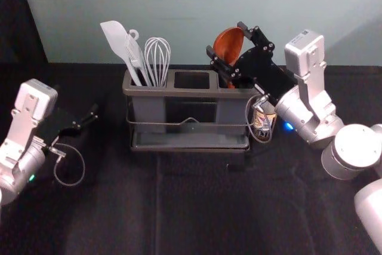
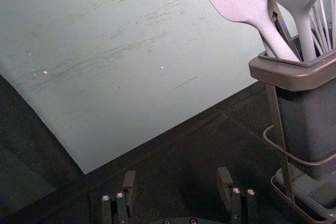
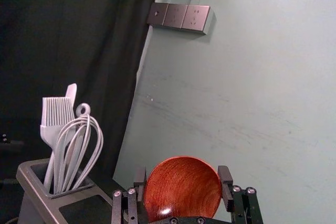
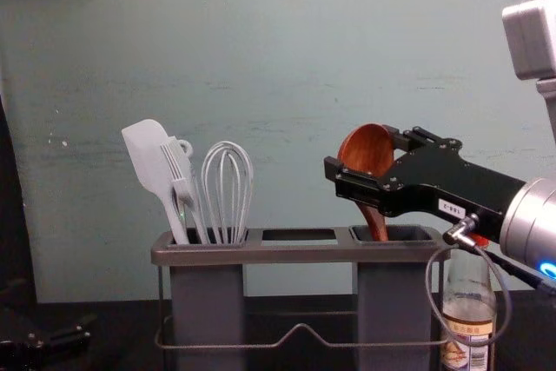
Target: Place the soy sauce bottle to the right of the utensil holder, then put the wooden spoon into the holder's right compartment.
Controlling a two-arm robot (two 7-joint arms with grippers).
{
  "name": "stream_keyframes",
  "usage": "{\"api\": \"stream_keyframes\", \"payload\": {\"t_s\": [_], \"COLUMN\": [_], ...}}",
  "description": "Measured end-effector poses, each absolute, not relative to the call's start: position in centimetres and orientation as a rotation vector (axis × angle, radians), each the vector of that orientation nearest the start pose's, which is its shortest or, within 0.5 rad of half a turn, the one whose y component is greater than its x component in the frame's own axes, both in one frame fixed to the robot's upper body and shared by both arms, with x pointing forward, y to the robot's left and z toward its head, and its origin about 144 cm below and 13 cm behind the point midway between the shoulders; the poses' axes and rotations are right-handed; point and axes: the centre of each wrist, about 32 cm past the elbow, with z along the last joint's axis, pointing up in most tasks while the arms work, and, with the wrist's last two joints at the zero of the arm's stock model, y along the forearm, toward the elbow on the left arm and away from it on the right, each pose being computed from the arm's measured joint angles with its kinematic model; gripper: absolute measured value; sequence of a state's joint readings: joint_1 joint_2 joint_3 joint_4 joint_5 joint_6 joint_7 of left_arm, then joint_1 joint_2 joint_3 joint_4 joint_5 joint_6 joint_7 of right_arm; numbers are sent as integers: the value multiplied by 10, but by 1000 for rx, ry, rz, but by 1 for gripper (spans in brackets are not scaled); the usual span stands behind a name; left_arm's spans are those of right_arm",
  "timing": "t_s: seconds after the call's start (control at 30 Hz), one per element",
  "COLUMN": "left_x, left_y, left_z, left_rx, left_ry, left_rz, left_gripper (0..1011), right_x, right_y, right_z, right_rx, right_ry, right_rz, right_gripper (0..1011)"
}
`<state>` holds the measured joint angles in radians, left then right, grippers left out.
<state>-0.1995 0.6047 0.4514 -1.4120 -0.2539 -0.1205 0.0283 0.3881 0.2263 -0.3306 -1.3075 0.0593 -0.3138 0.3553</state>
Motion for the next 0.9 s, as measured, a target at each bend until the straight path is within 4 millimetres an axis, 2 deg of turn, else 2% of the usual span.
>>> {"api": "stream_keyframes", "payload": {"t_s": [0.6, 0.83, 0.9], "left_x": [489, 489, 489], "left_y": [310, 310, 310], "left_z": [1140, 1140, 1140], "left_rx": [304, 304, 304], "left_ry": [-285, -285, -285], "left_rz": [1248, 1248, 1248], "left_gripper": [1000, 1000, 1000], "right_x": [557, 556, 555], "right_y": [-213, -213, -212], "right_z": [1190, 1190, 1190], "right_rx": [48, 50, 51], "right_ry": [-441, -440, -438], "right_rz": [-899, -907, -910], "right_gripper": [844, 995, 1002]}}
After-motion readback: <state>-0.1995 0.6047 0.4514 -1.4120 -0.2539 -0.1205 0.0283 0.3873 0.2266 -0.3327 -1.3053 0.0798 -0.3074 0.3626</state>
